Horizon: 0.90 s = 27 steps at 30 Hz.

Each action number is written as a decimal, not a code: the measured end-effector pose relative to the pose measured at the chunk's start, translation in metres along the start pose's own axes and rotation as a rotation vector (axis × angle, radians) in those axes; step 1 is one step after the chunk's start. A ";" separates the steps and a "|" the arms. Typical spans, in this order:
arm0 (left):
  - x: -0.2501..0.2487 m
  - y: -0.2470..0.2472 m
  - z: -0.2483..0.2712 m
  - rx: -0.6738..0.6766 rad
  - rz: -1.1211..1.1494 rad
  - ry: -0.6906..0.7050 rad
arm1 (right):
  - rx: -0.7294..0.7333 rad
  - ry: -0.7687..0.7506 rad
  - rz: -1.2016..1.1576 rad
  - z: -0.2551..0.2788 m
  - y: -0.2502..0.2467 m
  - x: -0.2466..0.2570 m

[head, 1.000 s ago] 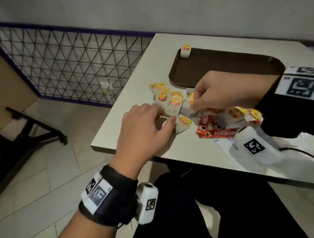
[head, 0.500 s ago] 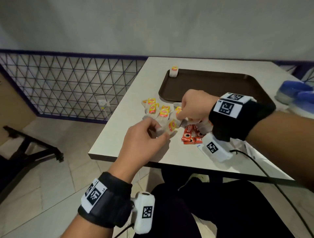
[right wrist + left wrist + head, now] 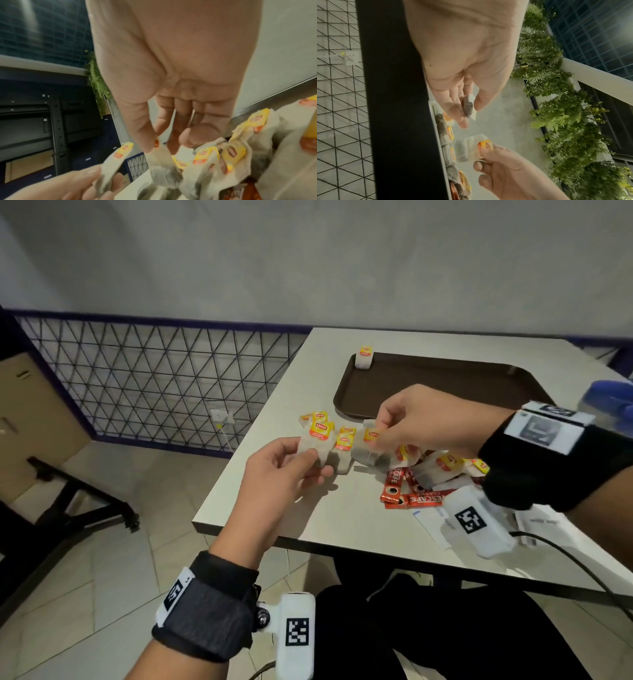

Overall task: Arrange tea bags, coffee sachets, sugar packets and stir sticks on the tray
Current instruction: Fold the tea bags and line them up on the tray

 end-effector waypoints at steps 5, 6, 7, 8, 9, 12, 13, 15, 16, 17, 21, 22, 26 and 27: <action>0.009 0.008 -0.009 0.021 0.031 -0.031 | 0.217 -0.182 -0.313 0.019 0.004 0.023; 0.011 0.010 -0.010 0.036 0.019 -0.027 | 0.230 -0.203 -0.344 0.019 0.007 0.026; 0.011 0.012 -0.010 0.057 0.002 -0.020 | 0.220 -0.214 -0.345 0.018 0.010 0.028; 0.011 0.014 -0.010 0.079 -0.011 -0.012 | 0.190 -0.218 -0.324 0.015 0.014 0.029; 0.011 0.015 -0.009 0.092 -0.007 -0.005 | 0.149 -0.216 -0.289 0.012 0.017 0.029; 0.010 0.015 -0.007 0.114 0.084 -0.002 | 0.030 -0.197 -0.233 0.005 0.023 0.029; 0.010 0.014 -0.007 0.114 0.109 0.003 | 0.006 -0.192 -0.240 0.003 0.024 0.029; 0.010 0.014 -0.005 0.119 0.103 0.022 | -0.022 -0.186 -0.258 0.002 0.024 0.029; 0.009 0.014 -0.005 0.122 0.060 0.031 | -0.025 -0.184 -0.256 0.001 0.024 0.028; 0.009 0.014 -0.004 0.126 0.009 0.038 | -0.022 -0.180 -0.248 0.001 0.024 0.028; 0.009 0.014 -0.002 0.141 -0.079 0.051 | 0.005 -0.145 -0.326 -0.001 0.025 0.022; 0.009 0.015 -0.001 0.145 -0.084 0.055 | 0.010 -0.133 -0.383 -0.002 0.025 0.020; 0.008 0.015 0.000 0.160 -0.094 0.065 | 0.101 -0.056 -0.526 -0.003 0.024 0.017; 0.008 0.015 0.000 0.165 -0.095 0.068 | 0.147 -0.042 -0.528 -0.003 0.025 0.017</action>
Point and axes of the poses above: each hand's wrist, its own z-axis away from the middle knuckle, its own y-axis out of the palm, x = y × z, the point moved 4 cm from there along -z, towards the middle knuckle, and after that the axes turned 15 degrees about x, right-handed, at the moved point
